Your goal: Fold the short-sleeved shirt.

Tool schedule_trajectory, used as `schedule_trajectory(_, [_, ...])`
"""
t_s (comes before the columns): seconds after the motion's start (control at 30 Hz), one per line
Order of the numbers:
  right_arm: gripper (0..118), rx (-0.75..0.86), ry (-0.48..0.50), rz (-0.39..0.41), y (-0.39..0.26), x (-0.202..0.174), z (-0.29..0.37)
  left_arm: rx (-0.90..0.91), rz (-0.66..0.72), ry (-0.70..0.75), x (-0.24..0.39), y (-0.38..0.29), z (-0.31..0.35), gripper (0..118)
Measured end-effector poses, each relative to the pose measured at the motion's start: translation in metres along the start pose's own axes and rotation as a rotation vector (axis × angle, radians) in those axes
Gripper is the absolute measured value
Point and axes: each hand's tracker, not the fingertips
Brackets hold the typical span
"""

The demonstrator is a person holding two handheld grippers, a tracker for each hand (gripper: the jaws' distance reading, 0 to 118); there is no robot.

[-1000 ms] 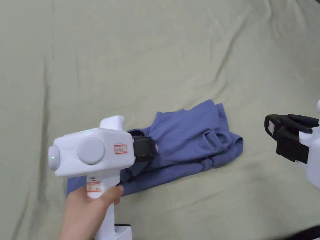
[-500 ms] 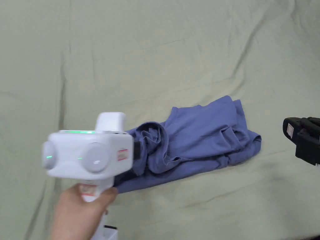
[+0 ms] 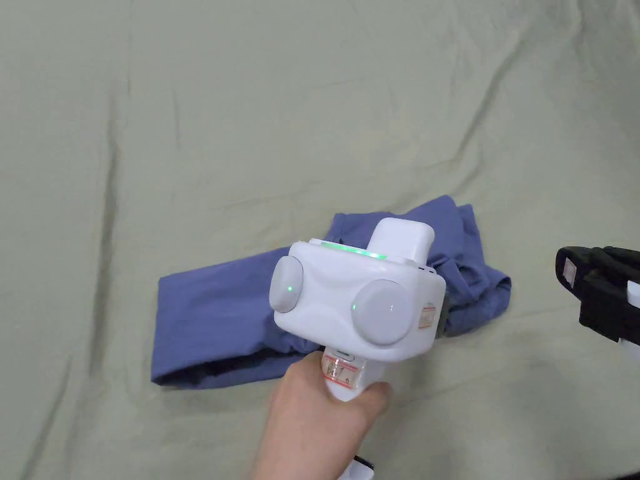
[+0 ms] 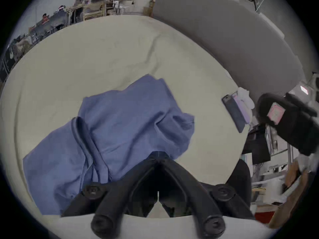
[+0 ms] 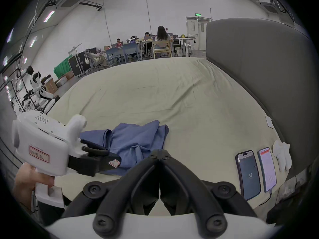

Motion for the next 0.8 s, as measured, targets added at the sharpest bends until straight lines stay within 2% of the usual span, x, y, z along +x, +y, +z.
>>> schedule_trajectory(0.1, [2, 0.015, -0.003, 0.009, 0.004, -0.002, 0.006, 0.095, 0.085, -0.03, -0.023, -0.001, 0.048, 0])
schedule_trajectory(0.2, [2, 0.026, 0.005, 0.017, 0.007, -0.007, 0.012, 0.211, 0.188, 0.0, -0.067, -0.01, 0.108, 0])
schedule_trajectory(0.23, [2, 0.03, 0.011, 0.02, 0.008, -0.009, 0.014, 0.253, 0.231, 0.029, -0.088, -0.018, 0.129, 7])
schedule_trajectory(0.3, [2, 0.031, 0.021, 0.029, 0.009, -0.014, 0.016, 0.272, 0.273, 0.138, -0.126, -0.034, 0.147, 91])
schedule_trajectory(0.33, [2, 0.03, 0.023, 0.038, 0.01, -0.019, 0.017, 0.271, 0.293, 0.22, -0.147, -0.043, 0.147, 112])
schedule_trajectory(0.37, [2, 0.028, 0.026, 0.045, 0.01, -0.022, 0.018, 0.238, 0.325, 0.304, -0.167, -0.05, 0.143, 113])
schedule_trajectory(0.4, [2, 0.025, 0.03, 0.05, 0.009, -0.025, 0.017, 0.18, 0.364, 0.356, -0.185, -0.056, 0.135, 113])
schedule_trajectory(0.47, [2, 0.016, 0.038, 0.057, 0.007, -0.03, 0.015, 0.11, 0.413, 0.317, -0.216, -0.067, 0.11, 113])
schedule_trajectory(0.57, [2, -0.007, 0.045, 0.069, 0.004, -0.036, 0.01, 0.015, 0.396, 0.293, -0.229, -0.08, 0.062, 111])
schedule_trajectory(0.6, [2, -0.016, 0.045, 0.074, 0.004, -0.038, 0.01, -0.004, 0.382, 0.27, -0.229, -0.086, 0.048, 96])
schedule_trajectory(0.63, [2, -0.023, 0.042, 0.081, 0.005, -0.04, 0.009, 0.02, 0.372, 0.208, -0.225, -0.092, 0.04, 64])
schedule_trajectory(0.67, [2, -0.028, 0.038, 0.088, 0.004, -0.041, 0.009, 0.049, 0.347, 0.281, -0.216, -0.094, 0.037, 55])
schedule_trajectory(0.73, [2, -0.034, 0.029, 0.104, 0.004, -0.043, 0.01, 0.061, 0.321, 0.292, -0.209, -0.087, 0.056, 28])
schedule_trajectory(0.77, [2, -0.034, 0.03, 0.106, 0.004, -0.042, 0.009, 0.071, 0.328, 0.315, -0.212, -0.087, 0.063, 18])
schedule_trajectory(0.8, [2, -0.037, 0.034, 0.108, 0.005, -0.042, 0.008, 0.073, 0.333, 0.301, -0.217, -0.087, 0.068, 17])
